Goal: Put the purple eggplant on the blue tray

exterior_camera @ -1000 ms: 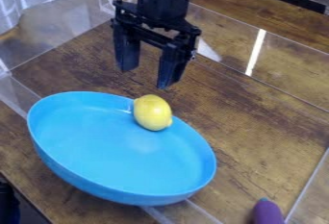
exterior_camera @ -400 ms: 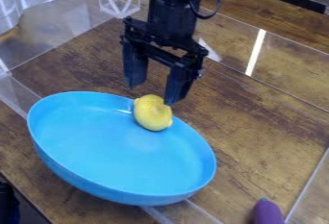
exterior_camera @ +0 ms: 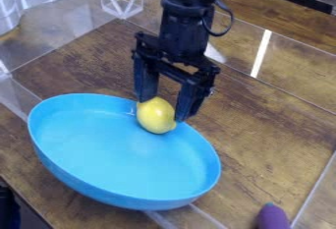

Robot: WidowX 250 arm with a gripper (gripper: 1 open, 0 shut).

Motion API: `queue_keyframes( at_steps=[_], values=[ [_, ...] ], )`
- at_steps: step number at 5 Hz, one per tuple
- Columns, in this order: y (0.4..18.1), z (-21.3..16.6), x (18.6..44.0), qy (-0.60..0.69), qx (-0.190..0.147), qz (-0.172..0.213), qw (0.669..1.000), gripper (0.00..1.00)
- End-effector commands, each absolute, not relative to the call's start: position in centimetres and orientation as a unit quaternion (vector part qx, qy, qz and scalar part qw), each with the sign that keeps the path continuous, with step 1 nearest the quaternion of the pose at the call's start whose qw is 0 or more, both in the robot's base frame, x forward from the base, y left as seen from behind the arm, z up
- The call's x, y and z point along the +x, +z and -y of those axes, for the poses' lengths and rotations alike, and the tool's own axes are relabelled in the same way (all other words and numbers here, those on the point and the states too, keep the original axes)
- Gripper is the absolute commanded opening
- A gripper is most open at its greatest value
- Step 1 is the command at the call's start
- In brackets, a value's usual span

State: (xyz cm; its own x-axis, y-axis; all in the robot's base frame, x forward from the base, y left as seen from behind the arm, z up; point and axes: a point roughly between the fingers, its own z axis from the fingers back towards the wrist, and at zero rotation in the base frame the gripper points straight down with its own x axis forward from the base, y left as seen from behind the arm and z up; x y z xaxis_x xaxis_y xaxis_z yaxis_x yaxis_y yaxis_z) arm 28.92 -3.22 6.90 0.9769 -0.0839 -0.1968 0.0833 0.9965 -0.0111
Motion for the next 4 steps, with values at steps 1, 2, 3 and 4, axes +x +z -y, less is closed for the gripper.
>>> queue_keyframes(
  at_steps=[1, 2, 3, 4],
  values=[
    [7.2, 3.9, 29.2, -0.055, -0.002, -0.085, 0.995, 1.0],
    [6.8, 4.1, 29.2, -0.057, -0.002, -0.087, 0.995, 1.0],
    [6.4, 4.3, 29.2, -0.062, -0.002, -0.089, 0.994, 1.0],
    [6.0, 4.6, 29.1, -0.065, -0.002, -0.091, 0.994, 1.0]
  ],
)
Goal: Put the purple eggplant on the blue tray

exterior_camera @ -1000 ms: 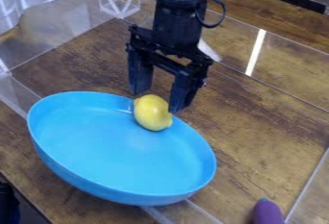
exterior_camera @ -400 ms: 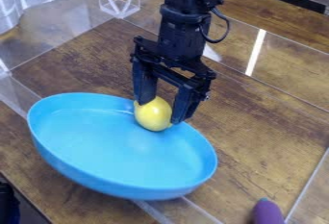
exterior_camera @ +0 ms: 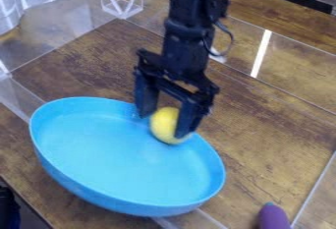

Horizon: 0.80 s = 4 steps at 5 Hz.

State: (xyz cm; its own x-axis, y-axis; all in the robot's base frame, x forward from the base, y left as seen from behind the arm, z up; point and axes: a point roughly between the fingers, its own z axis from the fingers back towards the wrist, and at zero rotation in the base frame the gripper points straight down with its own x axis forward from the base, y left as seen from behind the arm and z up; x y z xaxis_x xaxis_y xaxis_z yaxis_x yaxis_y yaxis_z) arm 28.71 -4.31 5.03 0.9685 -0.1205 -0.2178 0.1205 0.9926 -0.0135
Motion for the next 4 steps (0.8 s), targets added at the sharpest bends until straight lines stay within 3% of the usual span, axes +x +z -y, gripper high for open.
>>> queue_keyframes(
  at_steps=[1, 2, 4],
  values=[
    [4.88, 5.5, 29.47, -0.075, 0.001, -0.093, 0.993, 1.0],
    [4.28, 5.59, 29.65, -0.075, 0.003, -0.094, 0.993, 0.0],
    [4.03, 5.51, 29.81, -0.08, 0.008, -0.094, 0.992, 0.0]
  ],
)
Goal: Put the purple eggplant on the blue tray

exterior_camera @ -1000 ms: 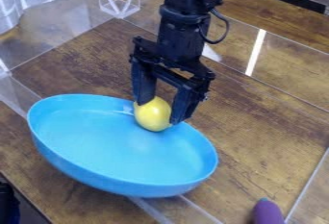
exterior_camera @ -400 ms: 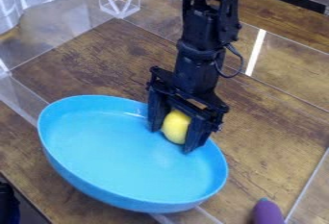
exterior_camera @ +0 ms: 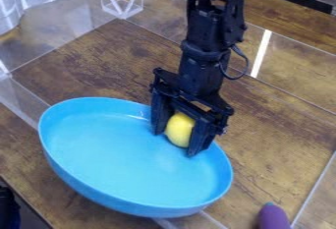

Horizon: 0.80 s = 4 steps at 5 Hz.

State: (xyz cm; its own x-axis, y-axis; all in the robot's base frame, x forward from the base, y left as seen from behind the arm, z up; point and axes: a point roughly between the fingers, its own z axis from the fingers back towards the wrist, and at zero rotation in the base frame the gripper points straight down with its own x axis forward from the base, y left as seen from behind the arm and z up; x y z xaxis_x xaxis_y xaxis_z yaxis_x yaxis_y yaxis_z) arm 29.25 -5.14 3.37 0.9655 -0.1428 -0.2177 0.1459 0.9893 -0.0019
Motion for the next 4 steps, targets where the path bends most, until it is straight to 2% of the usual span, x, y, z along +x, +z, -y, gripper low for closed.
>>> queue_keyframes(
  at_steps=[1, 4],
  values=[
    [3.92, 5.47, 29.89, -0.082, 0.01, -0.094, 0.992, 0.0],
    [3.46, 5.87, 29.75, -0.089, 0.008, -0.089, 0.992, 0.0]
  ],
)
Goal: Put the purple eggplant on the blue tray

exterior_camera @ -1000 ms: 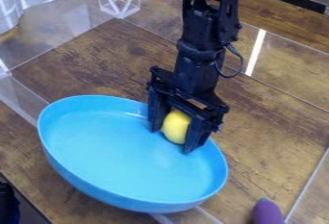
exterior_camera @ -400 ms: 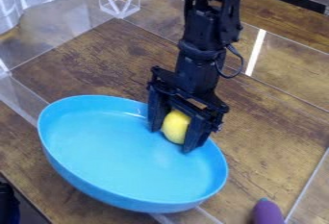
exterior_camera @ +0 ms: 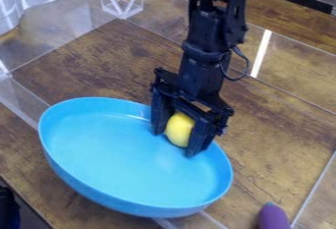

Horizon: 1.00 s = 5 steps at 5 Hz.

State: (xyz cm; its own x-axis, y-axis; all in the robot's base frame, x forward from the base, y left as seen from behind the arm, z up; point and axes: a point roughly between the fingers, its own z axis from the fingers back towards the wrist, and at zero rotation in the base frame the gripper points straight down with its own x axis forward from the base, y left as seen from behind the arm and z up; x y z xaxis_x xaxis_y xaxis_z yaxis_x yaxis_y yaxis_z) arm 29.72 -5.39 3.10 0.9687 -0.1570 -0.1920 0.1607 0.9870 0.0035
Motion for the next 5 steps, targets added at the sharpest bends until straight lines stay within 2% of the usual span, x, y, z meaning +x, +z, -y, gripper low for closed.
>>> queue_keyframes(
  at_steps=[1, 5],
  values=[
    [3.4, 6.1, 29.6, -0.09, 0.007, -0.087, 0.992, 0.0],
    [3.0, 7.4, 28.8, -0.108, -0.001, -0.071, 0.992, 0.0]
  ],
)
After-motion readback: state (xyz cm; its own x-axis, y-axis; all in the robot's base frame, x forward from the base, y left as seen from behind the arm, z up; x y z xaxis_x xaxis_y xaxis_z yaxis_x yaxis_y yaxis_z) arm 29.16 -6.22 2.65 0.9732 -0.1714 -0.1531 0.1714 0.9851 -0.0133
